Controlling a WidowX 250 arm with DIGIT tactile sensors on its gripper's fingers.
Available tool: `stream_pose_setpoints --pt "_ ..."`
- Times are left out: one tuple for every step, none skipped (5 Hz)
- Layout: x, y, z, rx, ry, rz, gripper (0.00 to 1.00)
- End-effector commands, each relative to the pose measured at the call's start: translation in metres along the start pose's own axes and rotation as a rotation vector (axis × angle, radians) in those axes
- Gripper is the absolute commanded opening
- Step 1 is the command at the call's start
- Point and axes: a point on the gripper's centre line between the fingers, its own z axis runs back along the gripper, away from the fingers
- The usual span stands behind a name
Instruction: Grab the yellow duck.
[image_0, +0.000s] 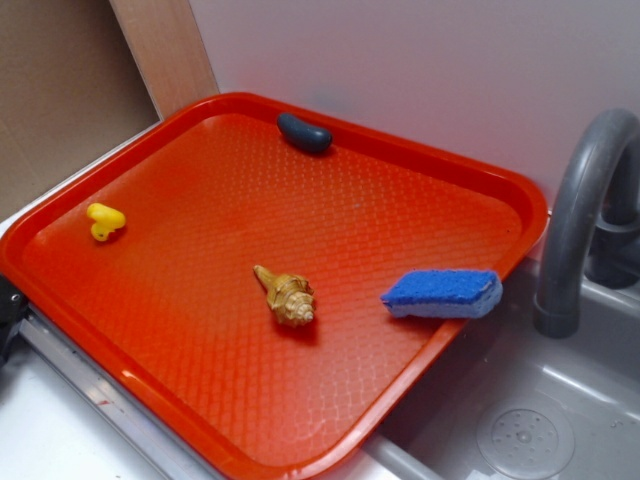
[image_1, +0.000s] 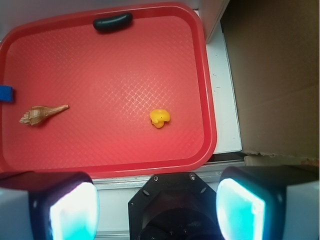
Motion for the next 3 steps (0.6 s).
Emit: stream_pose_setpoints --pt "0.000 0.000 0.000 0.000 0.000 0.000 1.00" --pt "0.026 0.016 -0.040 -0.035 -0.019 -0.006 1.00" --pt "0.043 0.028 -0.078 -0.026 -0.005 0.002 1.00"
